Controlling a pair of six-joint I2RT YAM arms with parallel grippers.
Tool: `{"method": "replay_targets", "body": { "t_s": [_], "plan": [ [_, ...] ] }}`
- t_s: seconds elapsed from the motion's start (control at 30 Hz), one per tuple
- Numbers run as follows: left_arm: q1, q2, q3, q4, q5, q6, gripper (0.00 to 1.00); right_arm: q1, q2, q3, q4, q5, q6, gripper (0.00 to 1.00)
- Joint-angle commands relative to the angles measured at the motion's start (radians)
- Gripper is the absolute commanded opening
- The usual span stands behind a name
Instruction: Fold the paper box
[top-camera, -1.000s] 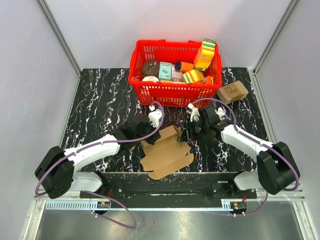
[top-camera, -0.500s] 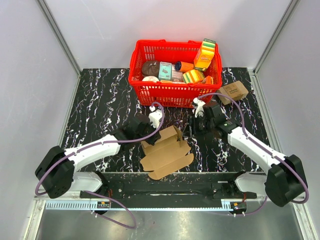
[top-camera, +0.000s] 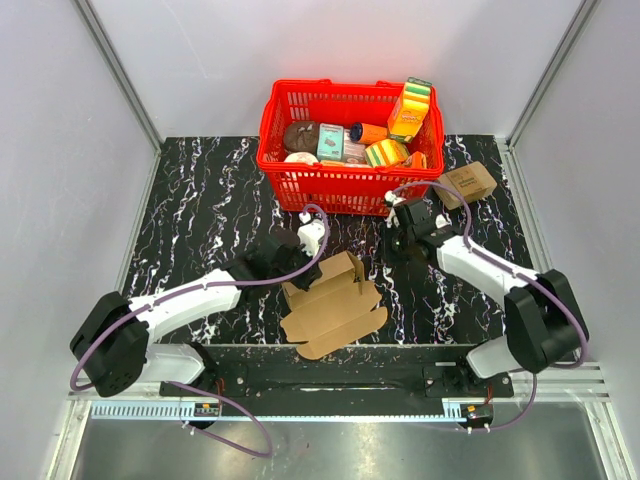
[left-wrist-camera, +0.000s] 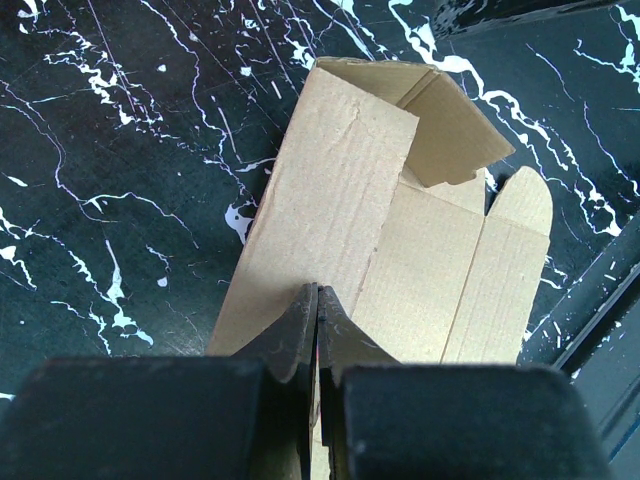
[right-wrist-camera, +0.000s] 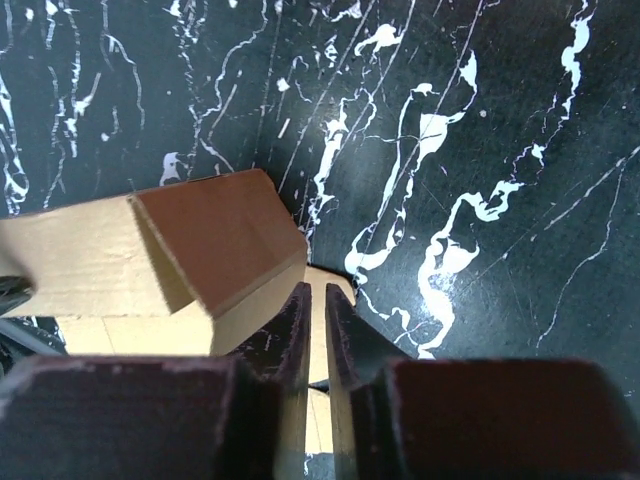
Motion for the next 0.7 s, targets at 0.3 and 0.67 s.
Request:
{"method": "replay_targets", "body": {
  "t_s": [0.3,0.67],
  "plan": [
    [-0.003,0.004,0.006,0.01,-0.022,-0.007,0.0,-0.003,0.129,0.004,0.158,-0.103,-0.074,0.11],
    [-0.003,0.004,0.009,0.011,-0.02,-0.006,0.0,-0.002,0.164,-0.022,0.199,-0.181,-0.132,0.13]
  ]
}}
